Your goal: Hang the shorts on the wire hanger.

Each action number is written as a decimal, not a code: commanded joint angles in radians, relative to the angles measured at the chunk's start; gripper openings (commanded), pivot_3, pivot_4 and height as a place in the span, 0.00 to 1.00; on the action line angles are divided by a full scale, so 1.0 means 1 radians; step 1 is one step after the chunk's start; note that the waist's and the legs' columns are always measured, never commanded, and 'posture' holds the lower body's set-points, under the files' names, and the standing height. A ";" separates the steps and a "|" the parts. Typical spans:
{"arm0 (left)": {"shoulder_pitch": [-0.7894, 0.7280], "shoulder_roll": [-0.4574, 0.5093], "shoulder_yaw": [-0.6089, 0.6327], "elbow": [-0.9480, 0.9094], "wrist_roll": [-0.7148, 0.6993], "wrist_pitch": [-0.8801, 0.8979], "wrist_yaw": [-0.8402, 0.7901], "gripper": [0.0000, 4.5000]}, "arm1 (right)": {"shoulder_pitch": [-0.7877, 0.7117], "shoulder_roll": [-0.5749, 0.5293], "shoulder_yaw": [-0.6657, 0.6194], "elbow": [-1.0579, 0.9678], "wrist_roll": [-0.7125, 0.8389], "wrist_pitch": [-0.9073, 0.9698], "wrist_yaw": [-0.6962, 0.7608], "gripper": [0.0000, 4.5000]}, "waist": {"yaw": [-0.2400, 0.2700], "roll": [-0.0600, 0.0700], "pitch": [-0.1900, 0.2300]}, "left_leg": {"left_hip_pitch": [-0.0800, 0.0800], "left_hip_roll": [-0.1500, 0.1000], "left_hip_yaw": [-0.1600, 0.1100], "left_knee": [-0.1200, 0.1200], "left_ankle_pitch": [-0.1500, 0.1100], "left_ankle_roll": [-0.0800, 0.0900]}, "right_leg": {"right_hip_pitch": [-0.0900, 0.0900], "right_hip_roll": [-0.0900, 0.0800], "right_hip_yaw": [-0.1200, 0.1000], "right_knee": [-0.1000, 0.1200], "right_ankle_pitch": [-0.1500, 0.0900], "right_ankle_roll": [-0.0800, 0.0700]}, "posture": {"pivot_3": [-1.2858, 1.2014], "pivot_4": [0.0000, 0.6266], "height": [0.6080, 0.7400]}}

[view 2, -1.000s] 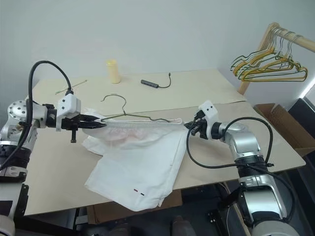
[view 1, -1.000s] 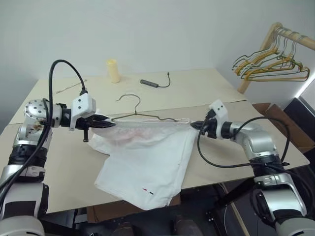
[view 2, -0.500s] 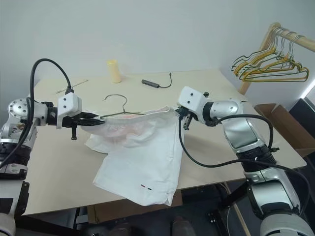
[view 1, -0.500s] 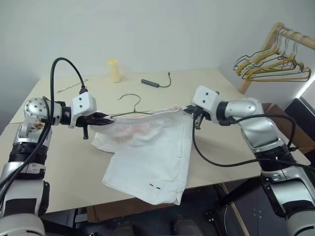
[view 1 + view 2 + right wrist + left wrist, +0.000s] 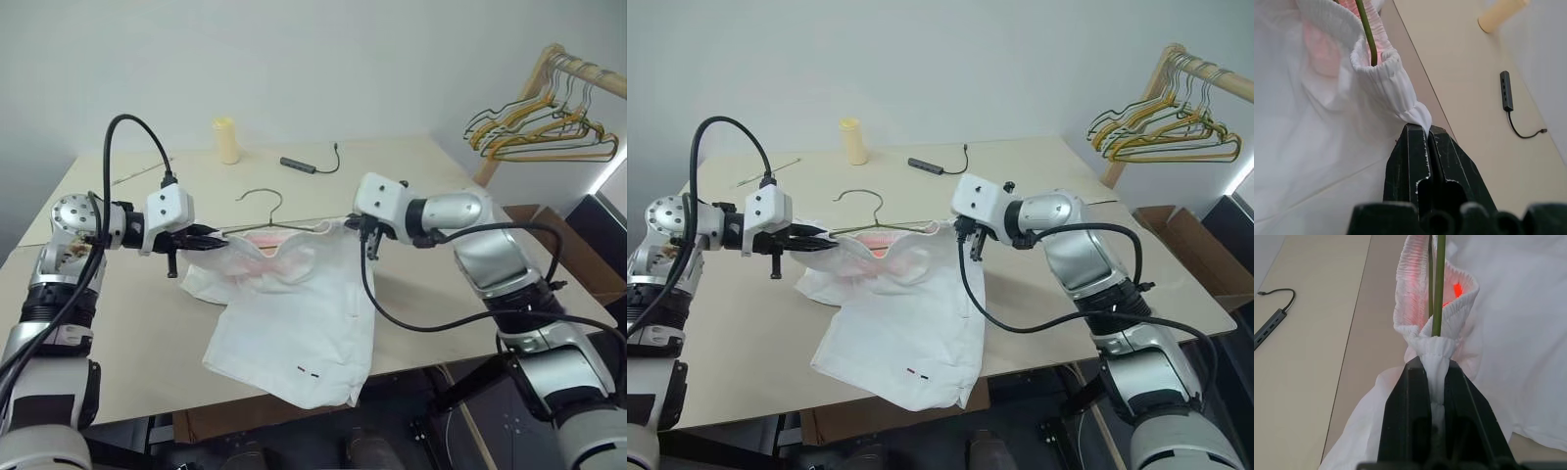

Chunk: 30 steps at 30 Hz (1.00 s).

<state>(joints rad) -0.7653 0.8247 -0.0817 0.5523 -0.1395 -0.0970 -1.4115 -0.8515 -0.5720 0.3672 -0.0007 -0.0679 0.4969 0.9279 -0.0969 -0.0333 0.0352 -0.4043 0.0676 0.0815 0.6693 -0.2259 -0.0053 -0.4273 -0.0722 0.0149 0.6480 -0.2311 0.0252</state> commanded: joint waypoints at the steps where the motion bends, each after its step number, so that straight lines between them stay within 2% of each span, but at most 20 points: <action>1: -0.007 -0.001 0.029 -0.044 -0.029 -0.001 -0.002 0.01 | -0.037 0.013 -0.006 -0.021 -0.025 -0.029 -0.016 0.01 | 0.000 0.000 0.000 | 0.000 0.000 0.000 0.000 0.000 0.000 | 0.000 0.000 0.000 0.000 0.000 0.000 | 0.50 0.00 1.00; 2: -0.006 -0.002 0.031 -0.048 -0.034 0.002 -0.005 0.01 | -0.036 0.015 -0.005 -0.022 -0.027 -0.042 -0.014 0.01 | 0.000 0.000 0.000 | 0.000 0.000 0.000 0.000 0.000 0.000 | 0.000 0.000 0.000 0.000 0.000 0.000 | 0.50 0.00 1.00; 3: -0.005 -0.002 0.032 -0.050 -0.036 0.005 -0.006 0.01 | -0.035 0.015 -0.006 -0.023 -0.027 -0.049 -0.009 0.11 | 0.000 0.000 0.000 | 0.000 0.000 0.000 0.000 0.000 0.000 | 0.000 0.000 0.000 0.000 0.000 0.000 | 0.50 0.00 1.00; 5: -0.003 -0.003 0.032 -0.053 -0.037 0.006 -0.004 0.01 | -0.029 0.013 -0.008 -0.031 -0.025 -0.070 0.004 0.22 | 0.000 0.000 0.000 | 0.000 0.000 0.000 0.000 0.000 0.000 | 0.000 0.000 0.000 0.000 0.000 0.000 | 0.50 0.00 1.00; 10: -0.001 -0.005 0.038 -0.058 -0.049 0.006 -0.002 0.01 | -0.012 0.003 -0.015 -0.032 -0.014 -0.122 0.040 0.64 | 0.000 0.000 0.000 | 0.000 0.000 0.000 0.000 0.000 0.000 | 0.000 0.000 0.000 0.000 0.000 0.000 | 0.50 0.00 1.00; 12: -0.001 -0.003 0.038 -0.059 -0.048 0.002 -0.004 0.01 | -0.007 0.000 -0.018 -0.011 -0.013 -0.137 0.049 0.77 | 0.000 0.000 0.000 | 0.000 0.000 0.000 0.000 0.000 0.000 | 0.000 0.000 0.000 0.000 0.000 0.000 | 0.50 0.00 1.00; 28: 0.031 0.009 0.062 -0.122 -0.104 0.040 -0.057 0.01 | -0.010 0.039 -0.090 0.138 0.133 -0.151 0.146 0.77 | 0.000 0.000 0.000 | 0.000 0.000 0.000 0.000 0.000 0.000 | 0.000 0.000 0.000 0.000 0.000 0.000 | 0.50 0.00 1.00; 30: 0.035 0.010 0.064 -0.131 -0.111 0.049 -0.067 0.01 | -0.015 0.040 -0.094 0.142 0.153 -0.152 0.171 0.69 | 0.000 0.000 0.000 | 0.000 0.000 0.000 0.000 0.000 0.000 | 0.000 0.000 0.000 0.000 0.000 0.000 | 0.50 0.00 1.00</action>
<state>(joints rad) -0.7237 0.8191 -0.0549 0.4563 -0.2194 -0.0542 -1.4704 -0.8440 -0.5294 0.3159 0.1536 0.0567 0.3567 1.0795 -0.0972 -0.0334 0.0352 -0.4040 0.0676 0.0812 0.6693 -0.2259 -0.0053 -0.4269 -0.0721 0.0149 0.6481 -0.2310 0.0251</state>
